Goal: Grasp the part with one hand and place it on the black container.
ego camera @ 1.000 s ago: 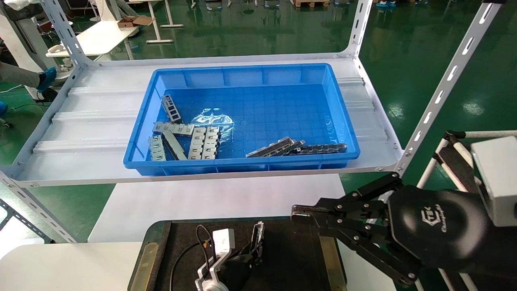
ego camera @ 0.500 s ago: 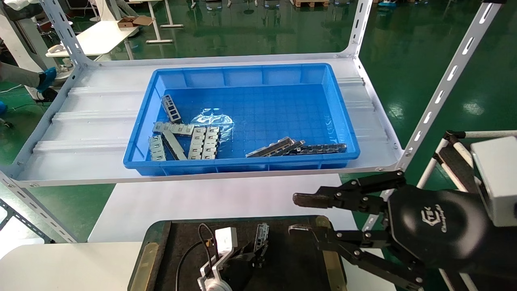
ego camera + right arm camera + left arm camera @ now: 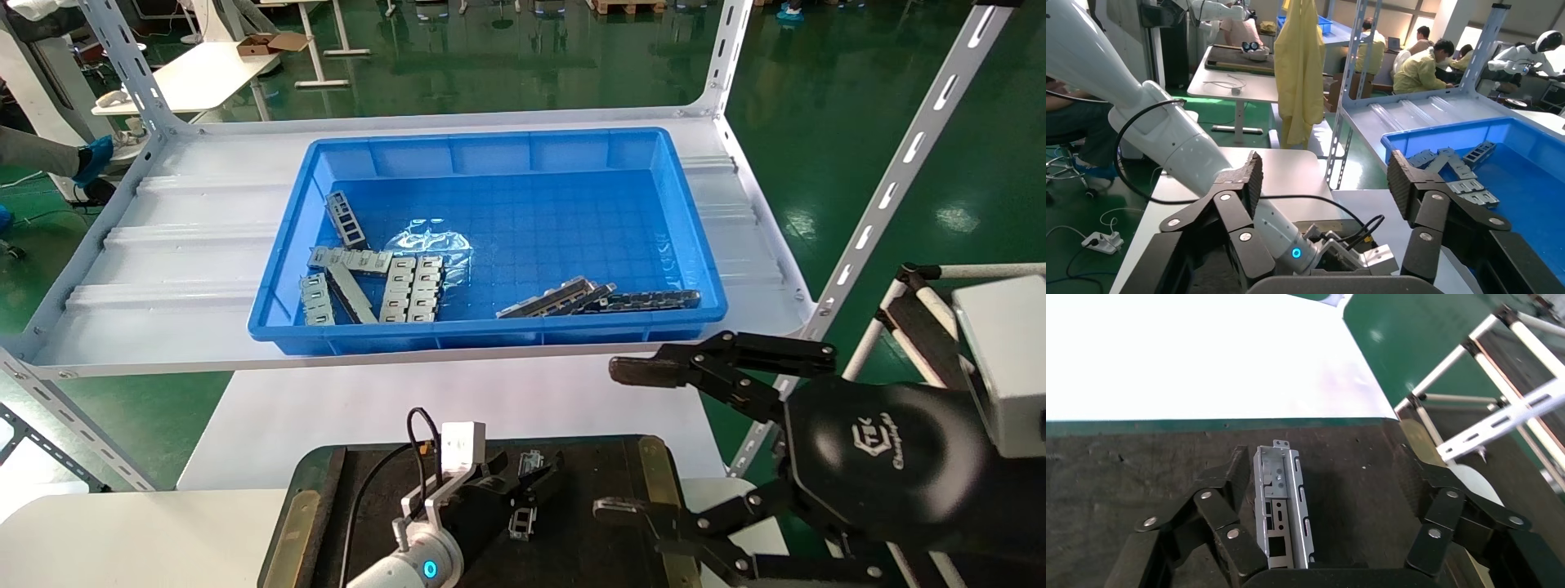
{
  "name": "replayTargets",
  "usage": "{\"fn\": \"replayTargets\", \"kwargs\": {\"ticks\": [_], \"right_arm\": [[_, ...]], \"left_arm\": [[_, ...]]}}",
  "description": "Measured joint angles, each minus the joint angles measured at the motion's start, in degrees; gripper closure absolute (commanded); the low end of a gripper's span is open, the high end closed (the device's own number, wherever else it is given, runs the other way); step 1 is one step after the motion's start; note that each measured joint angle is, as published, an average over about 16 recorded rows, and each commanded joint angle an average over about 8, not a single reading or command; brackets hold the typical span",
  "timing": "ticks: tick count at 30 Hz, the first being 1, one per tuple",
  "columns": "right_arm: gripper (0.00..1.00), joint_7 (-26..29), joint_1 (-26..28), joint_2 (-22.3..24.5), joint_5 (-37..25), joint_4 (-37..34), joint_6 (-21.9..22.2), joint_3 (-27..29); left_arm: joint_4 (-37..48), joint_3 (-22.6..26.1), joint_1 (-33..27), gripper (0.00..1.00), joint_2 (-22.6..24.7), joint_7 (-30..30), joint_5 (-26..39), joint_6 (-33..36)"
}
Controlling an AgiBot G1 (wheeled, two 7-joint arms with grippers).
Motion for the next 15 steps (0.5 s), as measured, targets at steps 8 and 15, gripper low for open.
{"fn": "replayTargets", "kwargs": {"ticks": [8,15], "right_arm": [[0.0,0.0,0.0,0.0,0.0,0.0,0.0,0.0],[0.0,0.0,0.0,0.0,0.0,0.0,0.0,0.0]], "left_arm": [[-6.3,-4.1,-0.9,0.0,-8.2,1.5,1.4,10.9],[-12.4,-8.8,-0.9,0.0,-16.1,5.4,-0.5,21.3]]}}
